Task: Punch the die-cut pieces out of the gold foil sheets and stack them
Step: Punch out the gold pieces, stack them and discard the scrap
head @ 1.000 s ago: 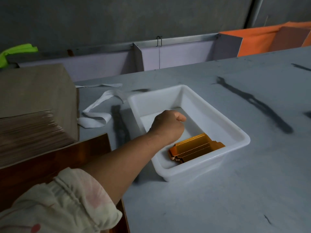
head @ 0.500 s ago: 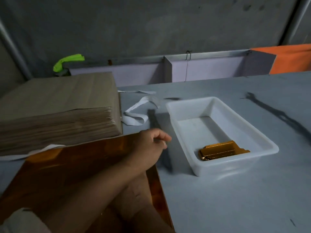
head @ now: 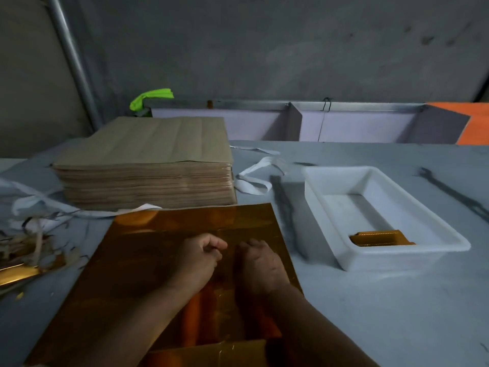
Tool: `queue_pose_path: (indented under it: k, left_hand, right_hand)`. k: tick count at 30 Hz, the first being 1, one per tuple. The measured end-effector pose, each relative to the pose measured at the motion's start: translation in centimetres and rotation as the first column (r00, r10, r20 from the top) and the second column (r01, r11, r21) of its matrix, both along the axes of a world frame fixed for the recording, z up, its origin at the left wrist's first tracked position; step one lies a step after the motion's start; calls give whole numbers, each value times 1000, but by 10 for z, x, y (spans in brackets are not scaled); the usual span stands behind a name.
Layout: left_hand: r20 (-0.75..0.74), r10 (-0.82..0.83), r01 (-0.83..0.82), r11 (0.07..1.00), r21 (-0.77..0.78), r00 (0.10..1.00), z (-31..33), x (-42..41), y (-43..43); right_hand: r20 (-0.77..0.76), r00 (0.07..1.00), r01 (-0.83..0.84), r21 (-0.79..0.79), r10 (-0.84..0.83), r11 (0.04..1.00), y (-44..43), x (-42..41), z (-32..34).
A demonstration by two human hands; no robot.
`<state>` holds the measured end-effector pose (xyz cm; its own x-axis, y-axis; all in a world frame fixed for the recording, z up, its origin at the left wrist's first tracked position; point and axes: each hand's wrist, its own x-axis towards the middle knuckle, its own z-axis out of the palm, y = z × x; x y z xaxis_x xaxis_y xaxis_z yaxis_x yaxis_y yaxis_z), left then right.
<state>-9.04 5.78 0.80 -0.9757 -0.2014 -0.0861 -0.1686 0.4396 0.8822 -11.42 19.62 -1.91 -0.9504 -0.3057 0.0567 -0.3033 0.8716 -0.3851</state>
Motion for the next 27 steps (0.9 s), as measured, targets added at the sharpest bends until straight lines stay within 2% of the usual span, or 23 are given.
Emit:
queue_pose_path:
  k: [2, 5, 9, 11, 14, 18, 21, 24, 27]
  left_hand:
    - [7, 6, -6, 1000, -21, 1000, -4, 6, -6]
    - [11, -34, 35, 996, -77, 999, -10, 15, -12]
    - [-44, -108, 99, 979, -176, 993, -16, 30, -15]
    - [-68, -176, 151, 949, -278, 982, -18, 38, -14]
    - [13, -371, 340, 834, -436, 928, -17, 51, -5]
    - [267, -593, 643, 628, -438, 760, -11, 68, 10]
    - [374, -663, 751, 478, -455, 649, -11, 79, 23]
    - [423, -693, 801, 407, -439, 584, -17, 85, 31]
    - [440, -690, 808, 393, -440, 575, -23, 89, 37]
  right_hand:
    - [29, 999, 29, -44, -27, 999, 10, 2, 5]
    - [18, 987, 161, -110, -160, 981, 28, 6, 4]
    - [107, 943, 333, -283, -315, 900, 48, 16, 7]
    - [122, 921, 390, -316, -370, 865, 56, 21, 8]
    - [160, 889, 457, -327, -428, 827, 68, 27, 5]
    - [193, 863, 504, -366, -466, 782, 83, 35, -6]
    - [179, 861, 500, -468, -475, 729, 92, 41, -17]
    - [180, 851, 506, -531, -493, 679, 95, 43, -24]
    - [173, 846, 512, -529, -504, 677, 94, 40, -26]
